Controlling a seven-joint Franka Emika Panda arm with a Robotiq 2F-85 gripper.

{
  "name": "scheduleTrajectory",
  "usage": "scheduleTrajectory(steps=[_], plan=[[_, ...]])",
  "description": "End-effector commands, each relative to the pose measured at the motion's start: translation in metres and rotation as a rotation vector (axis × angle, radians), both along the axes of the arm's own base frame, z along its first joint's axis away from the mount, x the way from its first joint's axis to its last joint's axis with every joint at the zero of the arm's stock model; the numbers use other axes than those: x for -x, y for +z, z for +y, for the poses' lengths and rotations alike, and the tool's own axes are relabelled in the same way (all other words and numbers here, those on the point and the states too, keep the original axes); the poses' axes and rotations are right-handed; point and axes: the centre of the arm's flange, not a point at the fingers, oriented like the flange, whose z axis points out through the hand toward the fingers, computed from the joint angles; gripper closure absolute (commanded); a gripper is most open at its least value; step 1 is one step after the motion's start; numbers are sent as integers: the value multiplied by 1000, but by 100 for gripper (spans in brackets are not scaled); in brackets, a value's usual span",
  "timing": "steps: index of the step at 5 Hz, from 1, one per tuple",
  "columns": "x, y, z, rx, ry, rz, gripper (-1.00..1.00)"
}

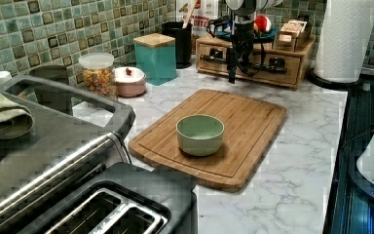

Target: Open the drawer.

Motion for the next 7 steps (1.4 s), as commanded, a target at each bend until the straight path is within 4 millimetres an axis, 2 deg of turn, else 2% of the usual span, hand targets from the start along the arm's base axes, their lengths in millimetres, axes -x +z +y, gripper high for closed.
scheduleTrajectory(steps=[1,3,5,6,7], plan=[[-13,27,54,-84,212,-92,-100],[-29,38,159,-136,156,-86,-100],[-31,20,251,-141,182,-105,-100],[-28,31,285,-149,197,-65,-100],[-27,37,310,-174,214,-25,-100]])
